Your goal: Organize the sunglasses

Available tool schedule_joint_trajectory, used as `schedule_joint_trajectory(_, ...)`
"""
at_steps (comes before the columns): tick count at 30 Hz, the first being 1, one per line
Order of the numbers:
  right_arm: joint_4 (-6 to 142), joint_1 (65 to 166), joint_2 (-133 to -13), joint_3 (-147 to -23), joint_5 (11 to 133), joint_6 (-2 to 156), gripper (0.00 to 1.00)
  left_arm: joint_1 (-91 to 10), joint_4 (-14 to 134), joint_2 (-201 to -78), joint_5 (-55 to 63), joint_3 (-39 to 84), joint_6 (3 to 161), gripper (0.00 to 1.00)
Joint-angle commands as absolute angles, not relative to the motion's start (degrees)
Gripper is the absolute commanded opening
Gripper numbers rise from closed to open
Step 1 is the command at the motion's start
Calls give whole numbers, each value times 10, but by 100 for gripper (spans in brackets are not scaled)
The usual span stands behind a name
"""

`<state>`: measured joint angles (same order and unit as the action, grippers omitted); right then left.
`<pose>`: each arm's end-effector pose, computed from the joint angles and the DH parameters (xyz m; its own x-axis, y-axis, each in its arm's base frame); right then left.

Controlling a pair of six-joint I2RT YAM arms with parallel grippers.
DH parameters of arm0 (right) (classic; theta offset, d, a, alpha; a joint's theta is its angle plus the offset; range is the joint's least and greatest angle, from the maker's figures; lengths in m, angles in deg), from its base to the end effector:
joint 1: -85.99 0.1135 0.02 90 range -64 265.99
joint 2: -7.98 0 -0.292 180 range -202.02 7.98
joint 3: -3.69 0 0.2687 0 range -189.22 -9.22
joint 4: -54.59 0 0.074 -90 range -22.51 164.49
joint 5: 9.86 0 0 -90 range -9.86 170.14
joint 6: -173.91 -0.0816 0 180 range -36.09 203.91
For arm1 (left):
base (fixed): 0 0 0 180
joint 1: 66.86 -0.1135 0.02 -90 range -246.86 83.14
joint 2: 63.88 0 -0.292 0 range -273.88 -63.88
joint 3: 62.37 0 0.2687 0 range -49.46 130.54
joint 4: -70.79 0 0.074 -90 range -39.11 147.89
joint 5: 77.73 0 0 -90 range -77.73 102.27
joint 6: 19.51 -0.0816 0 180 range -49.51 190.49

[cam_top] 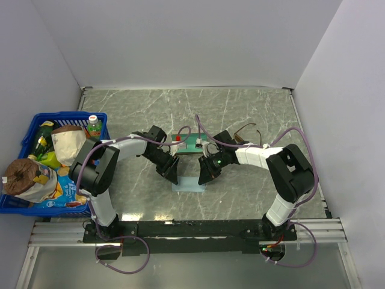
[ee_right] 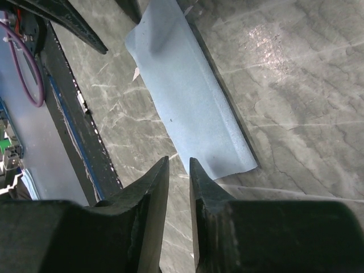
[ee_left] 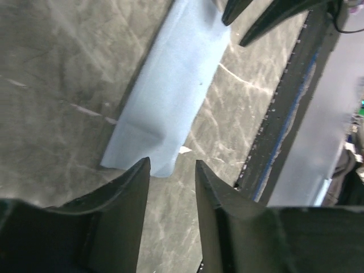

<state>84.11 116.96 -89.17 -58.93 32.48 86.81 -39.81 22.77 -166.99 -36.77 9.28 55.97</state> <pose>0.2555 0.2237 0.1350 -0.7384 -0.4829 -0.4707 -0.6621 0.3871 0.6416 0.2736 -0.2089 0.1323 -0.7421 0.5635 -0.3629 0.6270 0.3924 -0.6730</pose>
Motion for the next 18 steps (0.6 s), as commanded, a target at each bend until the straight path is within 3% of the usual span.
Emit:
schedule_joint_trajectory(1, 852, 1161, -864, -612, 328, 878, 35, -396, 243, -1629, -341, 105, 544, 45)
schedule_joint_trajectory(6, 853, 1151, -840, -620, 340, 878, 47, -406, 253, -1617, -331, 114, 547, 56)
schedule_joint_trajectory(13, 838, 1123, -841, -623, 365, 856, 52, -419, 281, -1627, -322, 114, 552, 68)
schedule_joint_trajectory(18, 830, 1096, -864, -630, 364, 841, 52, -433, 300, -1652, -338, 112, 554, 71)
